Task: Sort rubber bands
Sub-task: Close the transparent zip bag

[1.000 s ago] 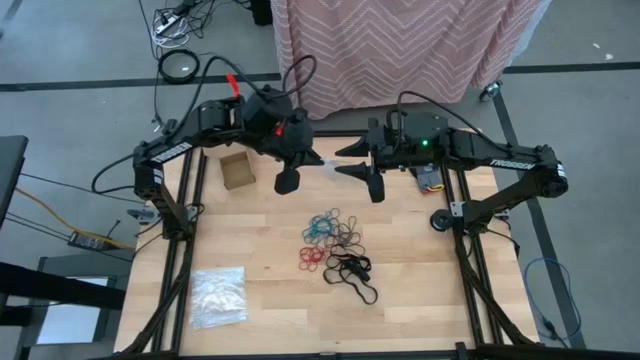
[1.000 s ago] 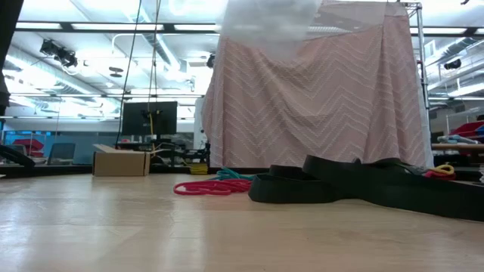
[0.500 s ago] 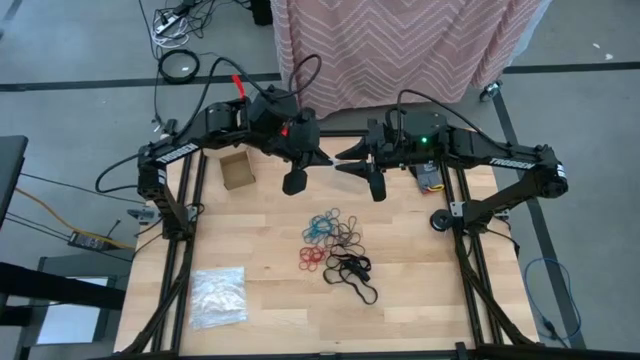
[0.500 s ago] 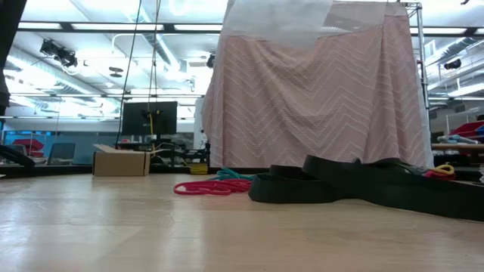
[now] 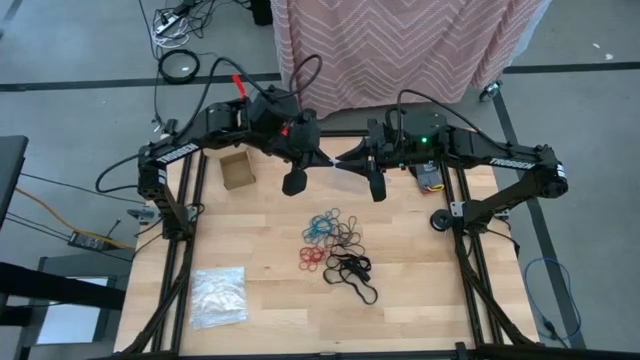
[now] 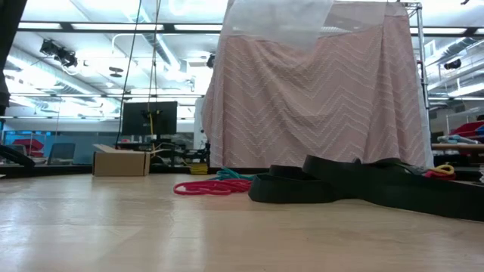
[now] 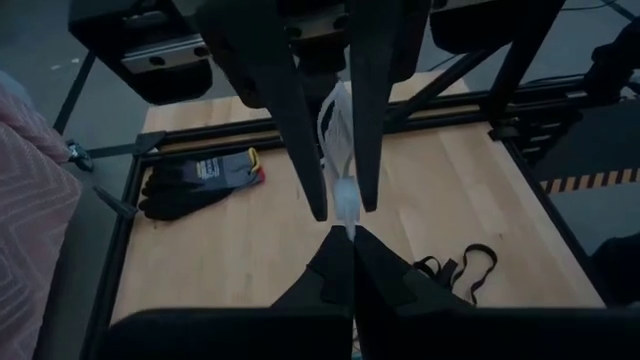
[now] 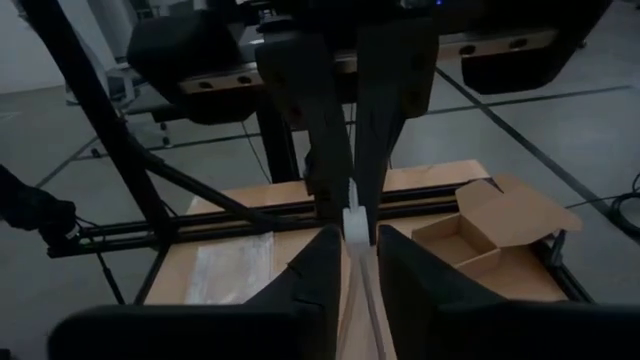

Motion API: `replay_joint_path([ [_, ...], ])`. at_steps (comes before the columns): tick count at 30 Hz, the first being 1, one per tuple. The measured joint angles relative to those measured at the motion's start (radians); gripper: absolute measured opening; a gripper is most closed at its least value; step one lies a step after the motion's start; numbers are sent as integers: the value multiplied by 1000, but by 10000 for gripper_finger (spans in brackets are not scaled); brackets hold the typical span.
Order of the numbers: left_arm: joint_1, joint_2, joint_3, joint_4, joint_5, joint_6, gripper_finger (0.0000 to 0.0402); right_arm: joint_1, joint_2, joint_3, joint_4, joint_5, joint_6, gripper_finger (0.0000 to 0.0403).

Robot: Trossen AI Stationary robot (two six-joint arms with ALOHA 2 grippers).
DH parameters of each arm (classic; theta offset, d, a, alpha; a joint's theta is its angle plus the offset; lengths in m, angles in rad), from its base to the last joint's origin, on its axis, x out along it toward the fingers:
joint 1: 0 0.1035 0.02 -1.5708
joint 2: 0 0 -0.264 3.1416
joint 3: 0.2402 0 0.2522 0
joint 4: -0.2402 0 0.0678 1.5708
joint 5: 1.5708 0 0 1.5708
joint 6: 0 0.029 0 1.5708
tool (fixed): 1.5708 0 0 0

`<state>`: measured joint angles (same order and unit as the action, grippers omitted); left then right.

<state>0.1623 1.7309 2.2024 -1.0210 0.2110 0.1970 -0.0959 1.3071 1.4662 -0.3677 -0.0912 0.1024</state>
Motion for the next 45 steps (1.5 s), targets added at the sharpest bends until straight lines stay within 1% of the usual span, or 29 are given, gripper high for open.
replay_joint_path([
  [9,0,0,0,-1,3,0,0,0,0,0,-2,0,0,8],
  [16,0,0,0,-2,3,0,0,0,0,0,-6,9,0,3],
  [23,1,-6,-1,-10,-5,0,0,0,0,2,-52,12,8,0],
  [29,0,-23,4,-22,-33,5,0,0,0,2,-48,12,9,2],
  [35,0,-28,58,-58,-49,6,0,0,0,4,-40,15,9,2],
  [39,1,-31,58,-66,-34,6,0,0,0,1,-2,11,-30,2],
  [42,-3,-30,36,-83,-25,6,0,0,0,-2,19,10,-49,18],
  [45,-6,-14,23,-67,-25,7,0,-3,-1,-2,28,10,-51,49],
])
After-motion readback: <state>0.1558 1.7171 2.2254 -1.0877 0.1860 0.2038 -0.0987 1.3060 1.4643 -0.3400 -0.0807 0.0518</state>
